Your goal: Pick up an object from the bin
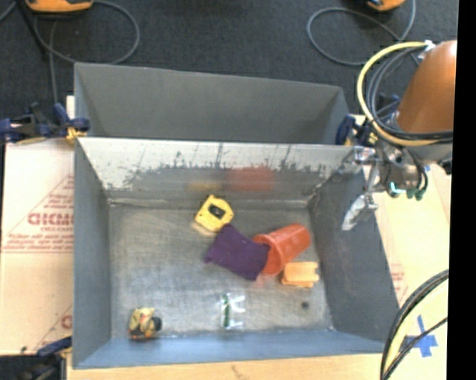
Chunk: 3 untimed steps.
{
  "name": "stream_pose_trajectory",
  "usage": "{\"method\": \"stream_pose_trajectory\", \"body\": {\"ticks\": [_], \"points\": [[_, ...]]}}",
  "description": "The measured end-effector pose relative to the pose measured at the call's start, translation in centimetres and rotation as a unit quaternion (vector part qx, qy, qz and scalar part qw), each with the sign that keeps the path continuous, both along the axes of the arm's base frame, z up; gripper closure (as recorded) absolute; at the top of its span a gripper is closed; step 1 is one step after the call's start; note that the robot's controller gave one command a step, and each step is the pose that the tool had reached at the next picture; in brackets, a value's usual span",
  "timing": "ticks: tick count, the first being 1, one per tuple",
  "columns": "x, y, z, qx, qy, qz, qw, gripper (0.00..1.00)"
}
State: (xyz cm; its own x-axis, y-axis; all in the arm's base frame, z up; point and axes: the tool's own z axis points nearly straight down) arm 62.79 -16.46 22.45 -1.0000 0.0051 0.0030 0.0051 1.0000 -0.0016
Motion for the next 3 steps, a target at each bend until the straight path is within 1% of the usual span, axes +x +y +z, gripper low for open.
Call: {"method": "stream_pose_trajectory", "body": {"ticks": [1,2,3], "points": [[0.1,0.1,0.5,-0.001,-0.0042,0.001,1.0,0.0],[1.4,0.5,-5.5,-0.001,-0.0068,0.033,0.9994,0.0],[-0.2,3.4,-8.1,0.001,-0.0015,0.148,0.9889,0.0]]}}
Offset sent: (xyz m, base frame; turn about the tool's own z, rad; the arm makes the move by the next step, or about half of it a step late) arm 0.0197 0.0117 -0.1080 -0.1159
